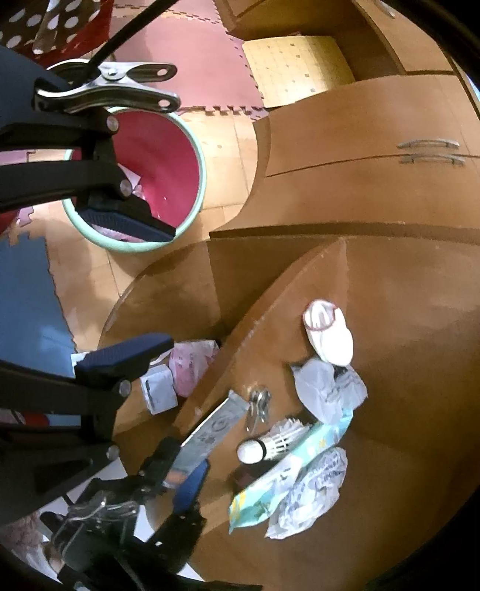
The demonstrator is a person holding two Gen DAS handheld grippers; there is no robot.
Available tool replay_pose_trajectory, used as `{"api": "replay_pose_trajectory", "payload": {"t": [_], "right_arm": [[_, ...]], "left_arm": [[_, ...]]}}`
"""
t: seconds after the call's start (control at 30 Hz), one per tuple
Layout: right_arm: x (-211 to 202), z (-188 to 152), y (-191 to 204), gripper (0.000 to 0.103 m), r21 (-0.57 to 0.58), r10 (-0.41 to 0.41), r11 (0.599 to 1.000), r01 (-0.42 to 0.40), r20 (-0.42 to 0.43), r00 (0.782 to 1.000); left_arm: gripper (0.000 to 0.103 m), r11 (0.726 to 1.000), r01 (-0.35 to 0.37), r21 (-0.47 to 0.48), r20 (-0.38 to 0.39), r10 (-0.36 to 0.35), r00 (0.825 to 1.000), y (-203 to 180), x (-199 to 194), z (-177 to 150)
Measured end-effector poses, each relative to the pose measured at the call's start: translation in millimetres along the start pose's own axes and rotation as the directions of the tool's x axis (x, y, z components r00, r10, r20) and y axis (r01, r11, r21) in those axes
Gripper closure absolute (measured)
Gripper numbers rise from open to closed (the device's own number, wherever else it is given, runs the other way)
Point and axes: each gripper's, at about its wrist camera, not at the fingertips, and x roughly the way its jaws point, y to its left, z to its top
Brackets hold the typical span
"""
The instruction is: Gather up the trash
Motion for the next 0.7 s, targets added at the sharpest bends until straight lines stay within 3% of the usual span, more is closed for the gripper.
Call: {"api": "replay_pose_trajectory", "payload": {"t": [0.4,0.53,0.7], "right_arm": [[-42,-39,-38,0.064,0.225,-0.071,0.972,0.067,0.014,0.997],[-53,-45,-52,0.064,0.269,-0.119,0.957,0.11,0.018,0.993],[-54,-58,-77,0.064,0.358,-0.083,0.932,0.061,0.046,0.996]], "left_arm": [[0.049,0.994,0.069,0.088,-0.012,-0.068,0.998,-50,20,35],[0.047,0.984,0.048,0.173,0.04,-0.055,0.998,-70,30,52],[0.043,0.96,0.073,0.27,0.041,-0.087,0.995,-89,44,63]]}}
